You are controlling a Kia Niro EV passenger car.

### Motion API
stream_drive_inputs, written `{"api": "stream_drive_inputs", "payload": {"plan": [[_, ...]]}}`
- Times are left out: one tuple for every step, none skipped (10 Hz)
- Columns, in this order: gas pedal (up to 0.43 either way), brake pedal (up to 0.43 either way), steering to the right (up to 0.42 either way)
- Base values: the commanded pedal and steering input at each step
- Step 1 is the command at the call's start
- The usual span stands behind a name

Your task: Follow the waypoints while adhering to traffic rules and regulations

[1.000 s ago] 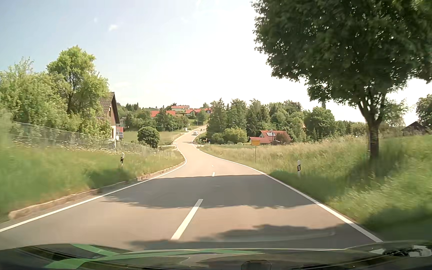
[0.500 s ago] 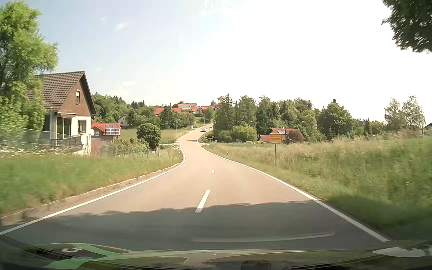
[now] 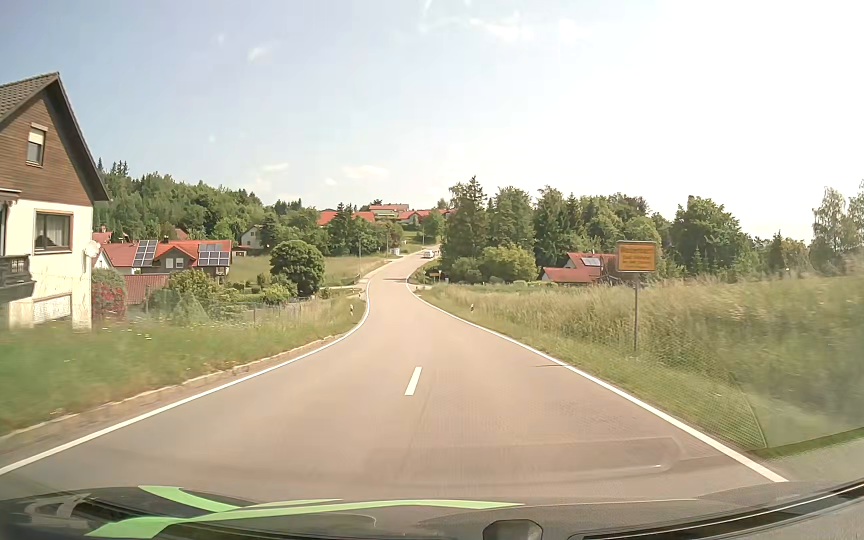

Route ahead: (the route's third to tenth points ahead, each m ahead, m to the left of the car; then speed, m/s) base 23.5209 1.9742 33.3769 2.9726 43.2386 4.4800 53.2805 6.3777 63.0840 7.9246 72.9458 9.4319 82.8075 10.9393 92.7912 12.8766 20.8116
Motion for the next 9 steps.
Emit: {"api": "stream_drive_inputs", "payload": {"plan": [[0.000,0.000,-0.017],[0.000,0.000,-0.017],[0.000,0.000,-0.017],[0.000,0.000,-0.018],[0.000,0.000,-0.019],[0.000,0.055,-0.018],[0.000,0.189,-0.019],[0.000,0.207,-0.018],[0.000,0.213,-0.019]]}}
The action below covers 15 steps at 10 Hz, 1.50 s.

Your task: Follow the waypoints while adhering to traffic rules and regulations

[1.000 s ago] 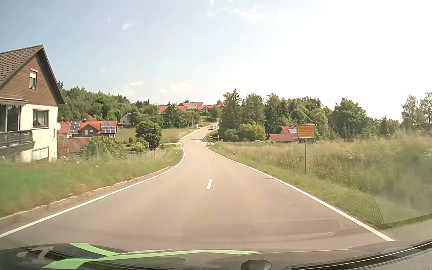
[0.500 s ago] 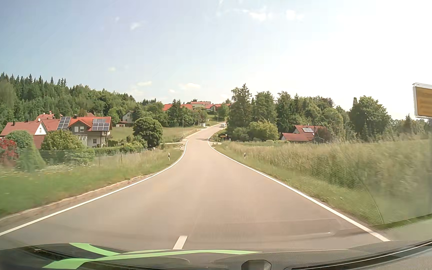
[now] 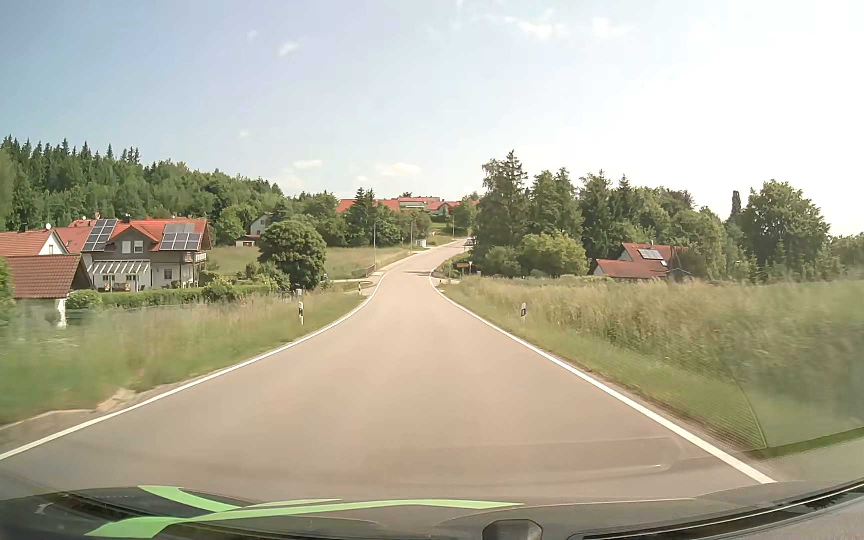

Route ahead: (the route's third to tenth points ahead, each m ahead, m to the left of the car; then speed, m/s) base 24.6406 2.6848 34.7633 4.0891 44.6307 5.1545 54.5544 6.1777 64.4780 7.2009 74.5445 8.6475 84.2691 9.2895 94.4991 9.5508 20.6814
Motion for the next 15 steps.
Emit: {"api": "stream_drive_inputs", "payload": {"plan": [[0.000,0.226,-0.019],[0.000,0.232,-0.019],[0.000,0.238,-0.019],[0.000,0.238,-0.019],[0.000,0.250,-0.018],[0.000,0.256,-0.017],[0.000,0.262,-0.015],[0.000,0.262,-0.015],[0.000,0.262,-0.014],[0.000,0.262,-0.014],[0.000,0.262,-0.014],[0.000,0.262,-0.014],[0.000,0.262,-0.014],[0.000,0.262,-0.014],[0.000,0.262,-0.013]]}}
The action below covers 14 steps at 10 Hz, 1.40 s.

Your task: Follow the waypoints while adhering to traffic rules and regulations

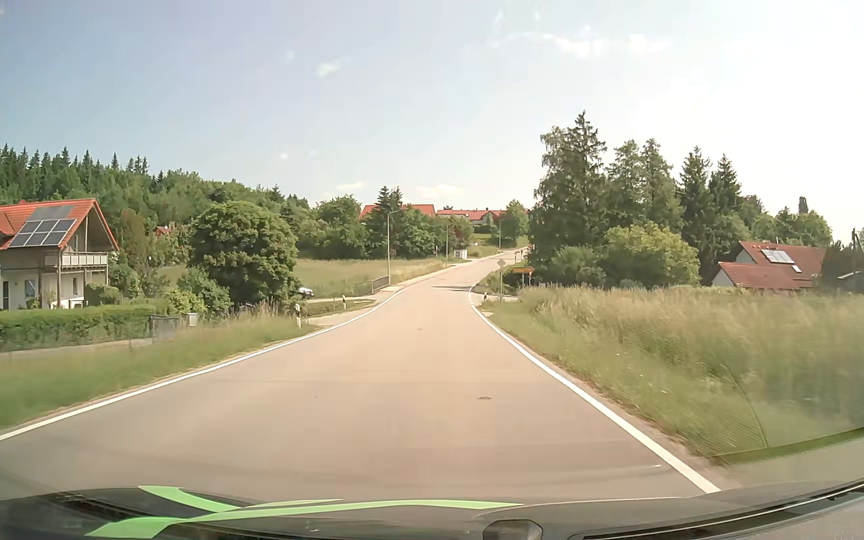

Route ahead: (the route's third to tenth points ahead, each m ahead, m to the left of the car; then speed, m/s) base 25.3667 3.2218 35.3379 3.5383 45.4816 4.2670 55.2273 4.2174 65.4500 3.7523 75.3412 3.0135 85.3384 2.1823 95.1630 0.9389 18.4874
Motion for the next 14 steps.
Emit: {"api": "stream_drive_inputs", "payload": {"plan": [[0.000,0.262,-0.012],[0.000,0.256,-0.011],[0.000,0.232,-0.011],[0.000,0.207,-0.010],[0.000,0.183,-0.010],[0.000,0.159,-0.010],[0.000,0.159,-0.010],[0.000,0.159,-0.009],[0.000,0.159,-0.010],[0.000,0.159,-0.009],[0.000,0.159,-0.010],[0.000,0.159,-0.008],[0.000,0.159,-0.004],[0.000,0.146,0.001]]}}
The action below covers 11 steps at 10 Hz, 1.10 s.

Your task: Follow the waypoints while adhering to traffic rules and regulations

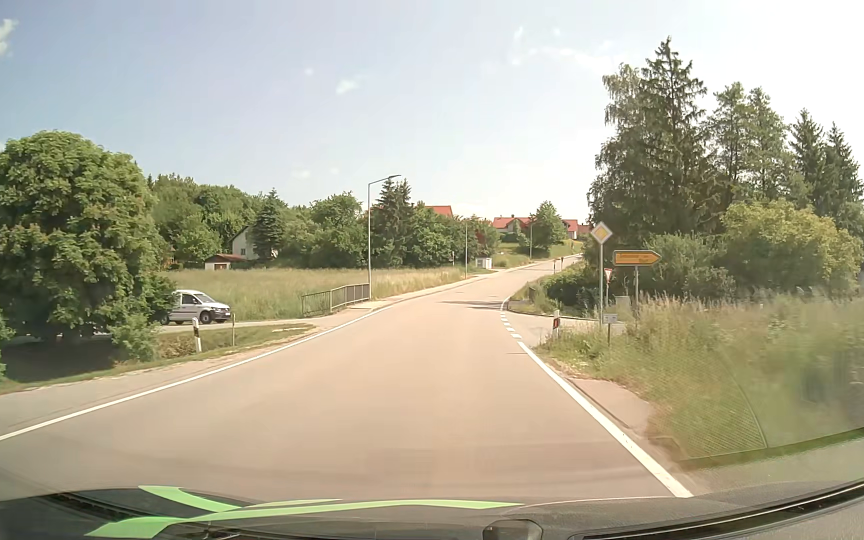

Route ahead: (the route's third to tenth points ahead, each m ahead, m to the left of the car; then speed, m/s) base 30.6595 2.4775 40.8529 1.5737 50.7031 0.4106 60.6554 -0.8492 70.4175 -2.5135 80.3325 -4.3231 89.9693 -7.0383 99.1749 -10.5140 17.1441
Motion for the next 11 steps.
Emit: {"api": "stream_drive_inputs", "payload": {"plan": [[0.000,0.146,0.001],[0.000,0.152,-0.003],[0.000,0.159,-0.004],[0.000,0.159,0.000],[0.000,0.134,0.004],[0.000,0.079,0.008],[0.000,0.018,0.009],[0.000,0.012,0.008],[0.000,0.000,0.009],[0.000,0.000,0.009],[0.000,0.000,0.009]]}}
